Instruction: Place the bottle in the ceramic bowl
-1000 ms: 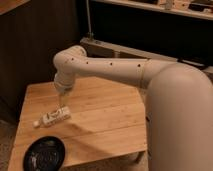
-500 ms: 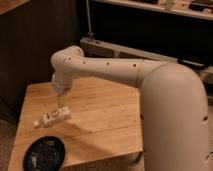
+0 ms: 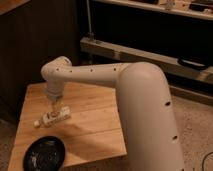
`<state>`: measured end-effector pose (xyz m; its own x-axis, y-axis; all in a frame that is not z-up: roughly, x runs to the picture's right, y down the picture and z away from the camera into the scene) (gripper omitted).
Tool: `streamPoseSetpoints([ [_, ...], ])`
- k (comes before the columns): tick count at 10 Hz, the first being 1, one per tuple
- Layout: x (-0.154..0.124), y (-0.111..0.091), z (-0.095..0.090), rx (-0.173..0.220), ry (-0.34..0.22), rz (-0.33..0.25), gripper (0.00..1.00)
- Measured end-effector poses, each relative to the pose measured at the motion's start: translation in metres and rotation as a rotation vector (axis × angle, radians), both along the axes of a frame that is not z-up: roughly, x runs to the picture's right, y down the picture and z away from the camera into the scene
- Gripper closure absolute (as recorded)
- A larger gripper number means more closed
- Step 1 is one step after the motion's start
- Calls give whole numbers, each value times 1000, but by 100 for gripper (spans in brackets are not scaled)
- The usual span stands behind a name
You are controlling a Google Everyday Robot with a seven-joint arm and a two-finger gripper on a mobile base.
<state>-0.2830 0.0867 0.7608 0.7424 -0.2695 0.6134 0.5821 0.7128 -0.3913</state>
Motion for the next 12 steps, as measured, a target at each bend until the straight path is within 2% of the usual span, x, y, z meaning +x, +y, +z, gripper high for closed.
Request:
streamPoseSetpoints([
  [2,-8,21,21,-25,10,-27,35],
  [5,-15,34,41,-38,23,-36,35],
  [8,-17,39,57,-36,32,-6,35],
  [12,-28,50,68,-44,6,37,35],
])
